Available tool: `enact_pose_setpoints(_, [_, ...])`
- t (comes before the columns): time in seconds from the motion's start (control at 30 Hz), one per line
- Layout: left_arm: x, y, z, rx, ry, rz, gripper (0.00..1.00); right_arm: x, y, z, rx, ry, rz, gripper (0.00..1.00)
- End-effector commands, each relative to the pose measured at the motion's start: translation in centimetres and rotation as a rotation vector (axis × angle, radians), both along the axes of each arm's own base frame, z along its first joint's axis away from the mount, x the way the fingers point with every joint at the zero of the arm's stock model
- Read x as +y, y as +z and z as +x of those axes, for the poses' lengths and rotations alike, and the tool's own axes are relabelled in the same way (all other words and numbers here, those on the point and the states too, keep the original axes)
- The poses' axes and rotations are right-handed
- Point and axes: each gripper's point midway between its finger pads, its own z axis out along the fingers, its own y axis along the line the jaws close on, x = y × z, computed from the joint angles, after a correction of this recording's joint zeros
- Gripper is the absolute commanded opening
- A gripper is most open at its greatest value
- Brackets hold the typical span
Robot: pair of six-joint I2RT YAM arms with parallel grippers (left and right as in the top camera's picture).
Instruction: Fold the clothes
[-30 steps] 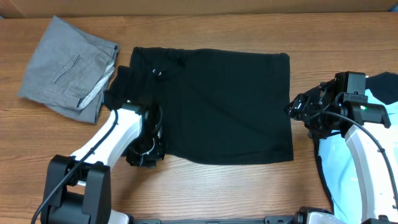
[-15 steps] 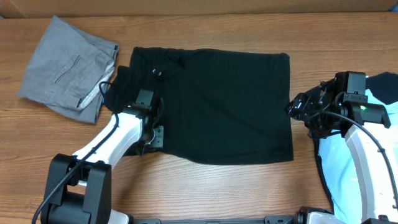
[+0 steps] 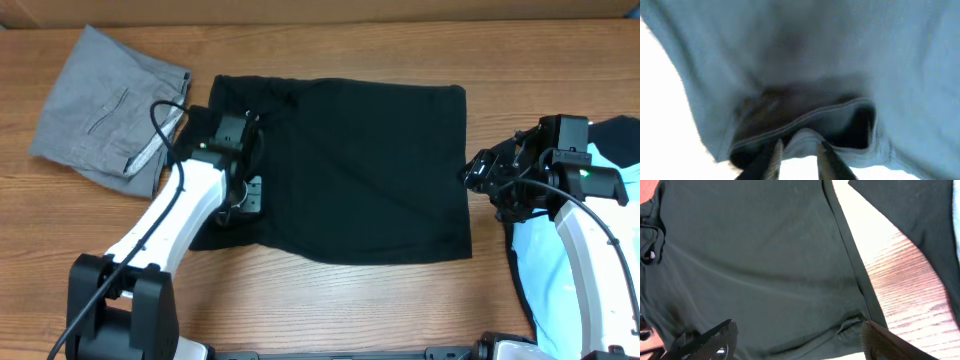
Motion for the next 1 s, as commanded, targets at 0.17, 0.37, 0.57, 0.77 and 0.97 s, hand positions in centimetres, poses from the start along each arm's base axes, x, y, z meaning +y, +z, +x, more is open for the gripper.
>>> enact_pose_setpoints(0.17, [5.8,3.5,-2.6,0.135,0.209,0.116,0.41,-0.3,0.8,0.4,-0.027,-0.001,-0.016,0.83])
enact_pose_setpoints(0.37, [8.7,3.1,-3.5,0.192,0.377,-0.066,0.49,-0.3,0.8,0.4,-0.027,-0.001,-0.015,0.84])
enact_pose_setpoints(0.57, [9.6,2.2,-2.5,0.144,0.382,-0.158,0.53,-0.3,0.8,0.4,-0.027,-0.001,-0.015,0.85])
enact_pose_setpoints(0.77, [7.7,1.5,-0.6,0.073,0.254,-0.200,0.57,-0.3,0.8,0.4,-0.027,-0.001,-0.015,0.85])
enact_pose_setpoints(0.97, [7.5,-0.3,-0.7,0.062,0.228,-0.165,0.56,-0.3,0.8,0.4,-0.026,-0.001,-0.015,0.85])
